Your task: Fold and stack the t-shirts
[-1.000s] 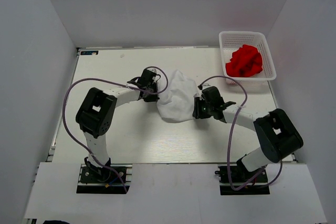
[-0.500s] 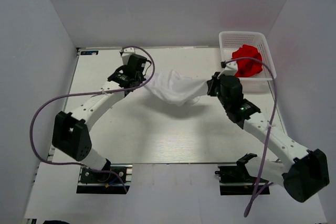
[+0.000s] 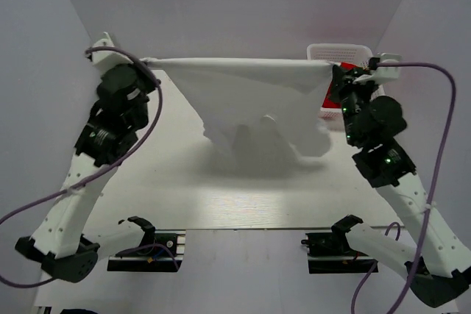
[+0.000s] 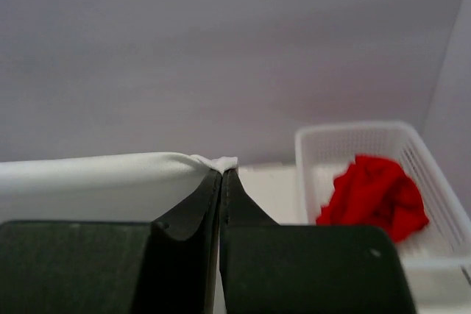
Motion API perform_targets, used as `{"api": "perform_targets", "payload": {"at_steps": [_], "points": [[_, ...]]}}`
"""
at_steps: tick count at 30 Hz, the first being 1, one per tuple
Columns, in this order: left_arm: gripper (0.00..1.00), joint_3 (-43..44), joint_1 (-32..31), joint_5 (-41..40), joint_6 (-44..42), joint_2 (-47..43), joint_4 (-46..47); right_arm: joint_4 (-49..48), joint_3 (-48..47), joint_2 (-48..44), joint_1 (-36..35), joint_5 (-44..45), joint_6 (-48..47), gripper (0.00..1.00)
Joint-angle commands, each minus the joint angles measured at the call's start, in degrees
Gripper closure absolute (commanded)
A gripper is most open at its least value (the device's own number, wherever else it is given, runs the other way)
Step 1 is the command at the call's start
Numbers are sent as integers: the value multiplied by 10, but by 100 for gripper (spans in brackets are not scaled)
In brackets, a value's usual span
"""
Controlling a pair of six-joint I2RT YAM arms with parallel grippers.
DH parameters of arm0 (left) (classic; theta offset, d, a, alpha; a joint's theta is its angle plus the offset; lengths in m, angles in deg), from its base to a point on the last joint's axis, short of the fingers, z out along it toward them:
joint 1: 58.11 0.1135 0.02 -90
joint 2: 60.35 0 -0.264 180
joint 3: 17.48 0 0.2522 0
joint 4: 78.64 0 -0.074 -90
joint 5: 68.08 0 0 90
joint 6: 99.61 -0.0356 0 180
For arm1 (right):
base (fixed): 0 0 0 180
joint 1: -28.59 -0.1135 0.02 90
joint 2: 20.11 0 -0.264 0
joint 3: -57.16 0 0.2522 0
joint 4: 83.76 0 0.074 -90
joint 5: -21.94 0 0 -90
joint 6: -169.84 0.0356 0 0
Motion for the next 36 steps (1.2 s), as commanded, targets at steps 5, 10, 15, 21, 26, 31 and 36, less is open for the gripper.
{"api": "perform_targets", "payload": {"at_steps": [5, 10, 15, 21, 26, 31, 36], "points": [[100, 115, 3, 127, -125, -71, 74, -12, -157, -18, 3, -129, -80, 100], [100, 190, 3, 103, -155, -21, 62, -26, -230, 35, 5, -126, -124, 100], [100, 239, 3, 42, -189, 75, 77, -38, -297, 152, 5, -87, -152, 100], [100, 324, 11, -19, -220, 228, 83, -73, -369, 312, 23, -58, -172, 100], [100, 485, 21, -109, -297, 382, 112, -37, -581, 471, 54, -87, -159, 100], [100, 569, 27, -131, -367, 447, 227, -57, -707, 578, 88, -124, -133, 100], [100, 551, 27, -124, -402, 388, 275, -96, -631, 515, 110, -209, -93, 100]]}}
